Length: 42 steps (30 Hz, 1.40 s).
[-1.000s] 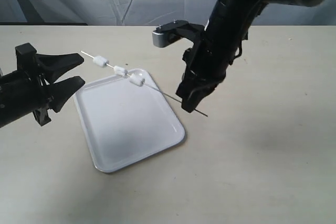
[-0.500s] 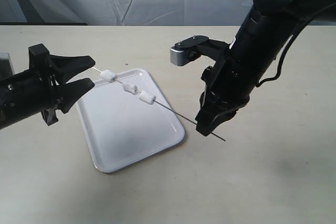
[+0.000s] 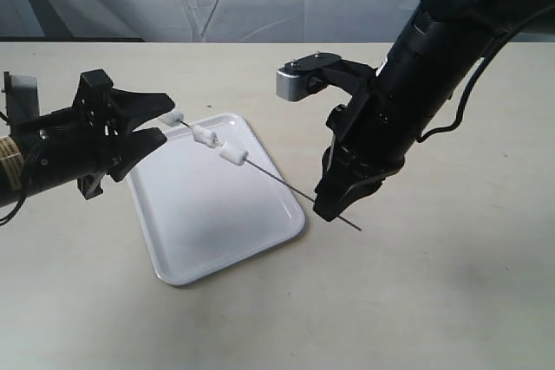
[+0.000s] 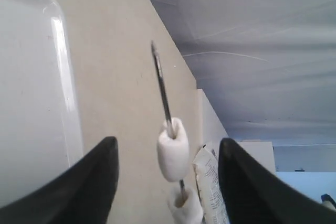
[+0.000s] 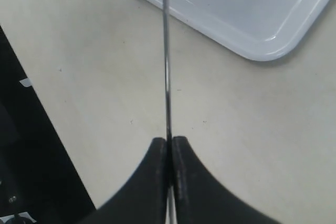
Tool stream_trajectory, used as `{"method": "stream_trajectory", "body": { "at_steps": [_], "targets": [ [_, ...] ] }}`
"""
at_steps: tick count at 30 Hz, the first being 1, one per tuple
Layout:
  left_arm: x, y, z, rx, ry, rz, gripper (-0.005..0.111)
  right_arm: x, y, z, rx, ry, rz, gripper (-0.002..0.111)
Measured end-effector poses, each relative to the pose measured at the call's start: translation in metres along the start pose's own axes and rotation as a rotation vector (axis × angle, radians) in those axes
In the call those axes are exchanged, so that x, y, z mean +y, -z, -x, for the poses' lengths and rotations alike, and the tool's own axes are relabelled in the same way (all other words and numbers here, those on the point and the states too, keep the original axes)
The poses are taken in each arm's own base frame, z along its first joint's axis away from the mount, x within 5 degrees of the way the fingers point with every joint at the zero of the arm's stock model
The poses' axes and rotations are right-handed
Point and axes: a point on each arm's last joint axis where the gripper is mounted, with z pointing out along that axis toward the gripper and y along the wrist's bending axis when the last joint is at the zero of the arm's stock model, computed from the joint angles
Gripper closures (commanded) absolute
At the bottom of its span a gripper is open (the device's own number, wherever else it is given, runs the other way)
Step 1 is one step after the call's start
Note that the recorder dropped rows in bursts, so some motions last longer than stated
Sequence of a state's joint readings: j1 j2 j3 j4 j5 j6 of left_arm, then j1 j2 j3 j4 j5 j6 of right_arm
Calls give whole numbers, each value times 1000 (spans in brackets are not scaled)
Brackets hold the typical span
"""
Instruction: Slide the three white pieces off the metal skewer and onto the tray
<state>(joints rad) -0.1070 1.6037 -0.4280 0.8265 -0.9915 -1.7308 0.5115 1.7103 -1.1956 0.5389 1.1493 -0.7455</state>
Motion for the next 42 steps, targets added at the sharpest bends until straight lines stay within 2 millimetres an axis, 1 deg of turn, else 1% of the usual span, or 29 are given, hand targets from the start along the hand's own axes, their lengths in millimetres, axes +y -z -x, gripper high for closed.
{"method": "stream_trajectory", "body": {
  "at_steps": [9, 25, 30, 36, 42],
  "targets": [
    [-7, -5, 8, -14, -29, -17, 63, 1, 0, 0, -5, 4, 6, 109],
    [-6, -5, 6, 1, -41, -1, 83, 1, 0, 1, -12, 8, 13, 109],
    [-6, -5, 6, 1, -41, -1, 85, 1, 0, 1, -12, 10, 13, 109],
    [-6, -5, 6, 1, -41, -1, 90, 1, 0, 1, -12, 10, 13, 109],
    [-6, -5, 6, 1, -41, -1, 90, 1, 0, 1, -12, 12, 13, 109]
  ]
}}
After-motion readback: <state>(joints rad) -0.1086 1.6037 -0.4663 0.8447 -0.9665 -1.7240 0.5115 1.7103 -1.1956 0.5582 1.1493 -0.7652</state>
